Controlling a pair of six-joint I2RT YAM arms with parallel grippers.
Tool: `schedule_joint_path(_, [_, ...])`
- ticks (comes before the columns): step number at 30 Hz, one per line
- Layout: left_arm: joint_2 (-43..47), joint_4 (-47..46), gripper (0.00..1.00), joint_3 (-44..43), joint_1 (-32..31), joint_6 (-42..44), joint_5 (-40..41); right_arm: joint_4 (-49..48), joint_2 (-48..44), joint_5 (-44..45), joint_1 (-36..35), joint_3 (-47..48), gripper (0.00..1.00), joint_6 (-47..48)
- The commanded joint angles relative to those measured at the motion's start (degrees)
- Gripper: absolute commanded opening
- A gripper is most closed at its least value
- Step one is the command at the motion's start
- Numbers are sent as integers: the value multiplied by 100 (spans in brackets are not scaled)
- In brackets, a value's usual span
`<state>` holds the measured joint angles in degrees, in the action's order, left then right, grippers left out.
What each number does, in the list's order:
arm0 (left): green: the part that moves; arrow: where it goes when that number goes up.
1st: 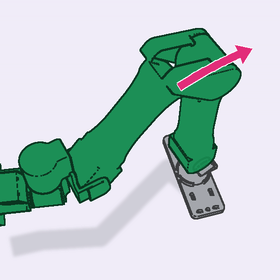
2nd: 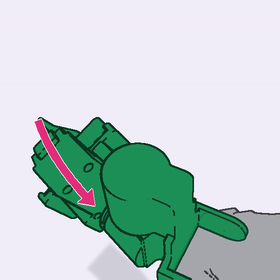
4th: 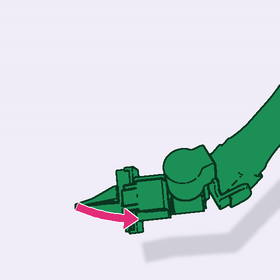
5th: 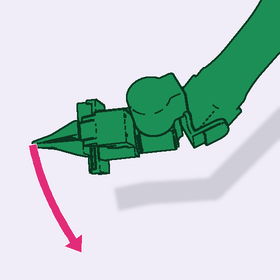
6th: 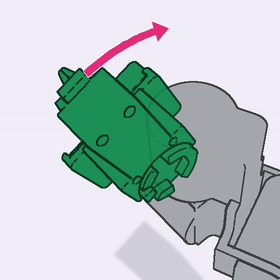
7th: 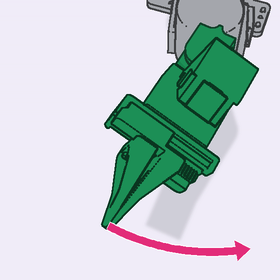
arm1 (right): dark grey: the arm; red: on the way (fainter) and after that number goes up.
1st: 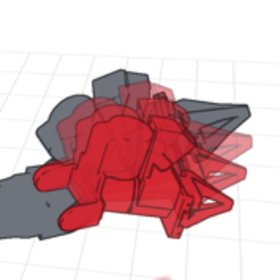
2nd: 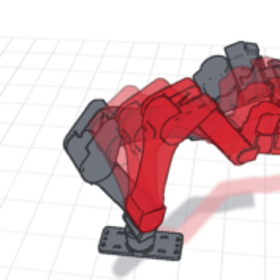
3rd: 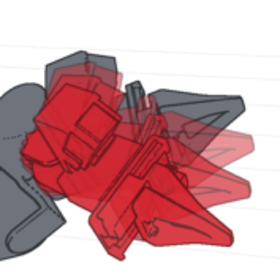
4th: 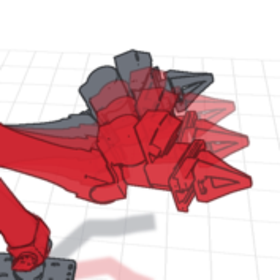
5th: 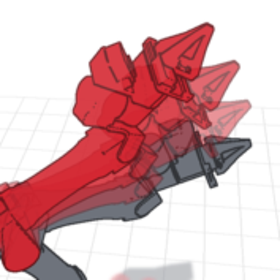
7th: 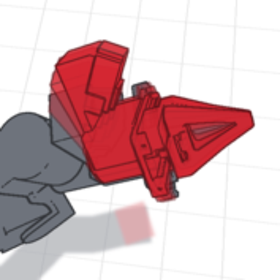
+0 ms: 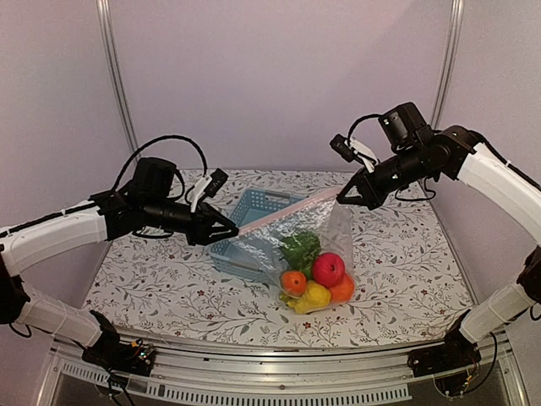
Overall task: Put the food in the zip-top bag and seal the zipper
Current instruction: Zip the zipper of the food storage bag, then set the zipper food storage bag at the center of the board, then reset both arms
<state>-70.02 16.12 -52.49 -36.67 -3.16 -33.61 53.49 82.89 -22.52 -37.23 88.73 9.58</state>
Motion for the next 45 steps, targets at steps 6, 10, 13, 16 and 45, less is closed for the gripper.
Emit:
schedule_joint_path(6, [-1011,-629,56,-1274,-10,-348,931,-55,85,810,1002,58,0,-484])
schedule_joint_path(10, [-969,-948,78,-1299,-9,-370,1172,-49,149,1148,1457,-134,0,-753])
schedule_joint_path(13, [-982,-977,79,-1312,-12,-357,1177,-116,273,1326,1736,-318,0,-919])
schedule_joint_path(16, [-989,-1007,78,-1267,-11,-398,1132,-181,559,1456,1957,-391,1,-1345])
schedule_joint_path(45, [-680,729,100,-2526,181,-808,4376,-1791,-1008,2895,2405,-313,99,-2472])
